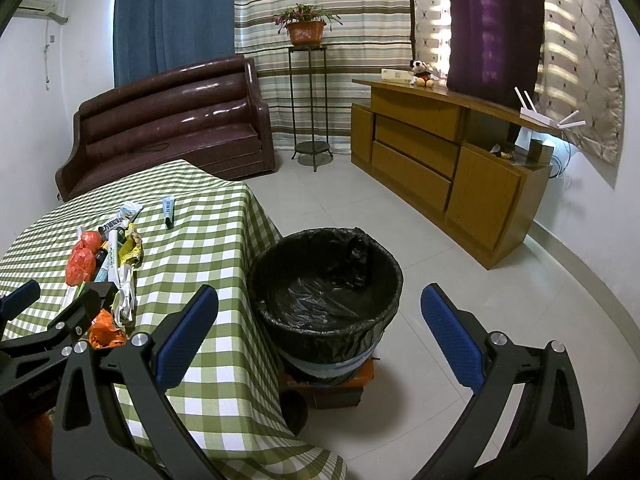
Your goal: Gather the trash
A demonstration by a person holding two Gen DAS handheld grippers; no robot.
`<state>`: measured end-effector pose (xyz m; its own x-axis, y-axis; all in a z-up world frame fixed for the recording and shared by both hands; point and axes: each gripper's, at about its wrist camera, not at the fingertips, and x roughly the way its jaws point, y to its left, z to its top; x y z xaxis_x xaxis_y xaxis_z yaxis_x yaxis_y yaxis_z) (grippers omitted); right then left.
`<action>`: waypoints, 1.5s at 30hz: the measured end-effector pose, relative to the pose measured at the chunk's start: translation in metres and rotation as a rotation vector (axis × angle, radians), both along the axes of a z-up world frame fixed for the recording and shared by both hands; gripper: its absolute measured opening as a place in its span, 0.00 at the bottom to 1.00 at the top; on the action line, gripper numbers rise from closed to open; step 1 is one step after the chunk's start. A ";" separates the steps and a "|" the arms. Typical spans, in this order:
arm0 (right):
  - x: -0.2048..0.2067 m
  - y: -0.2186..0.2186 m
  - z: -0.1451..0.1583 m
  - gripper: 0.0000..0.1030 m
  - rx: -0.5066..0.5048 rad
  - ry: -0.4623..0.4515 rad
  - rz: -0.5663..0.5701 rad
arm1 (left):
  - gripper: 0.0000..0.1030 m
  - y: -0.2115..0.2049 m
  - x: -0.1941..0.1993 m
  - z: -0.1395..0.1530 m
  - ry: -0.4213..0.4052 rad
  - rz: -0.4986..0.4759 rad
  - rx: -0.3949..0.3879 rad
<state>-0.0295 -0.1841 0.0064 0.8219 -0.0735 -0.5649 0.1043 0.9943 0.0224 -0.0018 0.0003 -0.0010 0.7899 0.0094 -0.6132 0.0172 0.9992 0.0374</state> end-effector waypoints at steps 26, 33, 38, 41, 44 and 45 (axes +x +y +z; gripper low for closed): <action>0.000 0.001 -0.001 0.96 0.002 0.001 -0.001 | 0.94 -0.001 0.001 -0.002 0.003 -0.001 -0.001; 0.001 0.001 -0.002 0.96 0.002 0.003 -0.001 | 0.94 -0.001 0.001 -0.002 0.003 -0.001 -0.001; 0.002 0.001 -0.002 0.96 0.003 0.003 -0.001 | 0.94 -0.001 0.001 -0.003 0.004 -0.001 -0.001; 0.002 0.001 -0.002 0.96 0.003 0.004 -0.001 | 0.94 -0.001 0.001 -0.004 0.005 -0.001 -0.001; 0.002 0.001 -0.002 0.96 0.002 0.004 -0.001 | 0.94 -0.001 0.001 -0.003 0.005 -0.001 -0.001; 0.002 0.001 -0.002 0.96 0.003 0.004 -0.001 | 0.94 -0.001 0.001 -0.003 0.005 -0.001 -0.001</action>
<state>-0.0279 -0.1832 0.0040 0.8198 -0.0724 -0.5681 0.1049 0.9942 0.0247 -0.0005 -0.0006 -0.0045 0.7870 0.0082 -0.6168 0.0180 0.9992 0.0363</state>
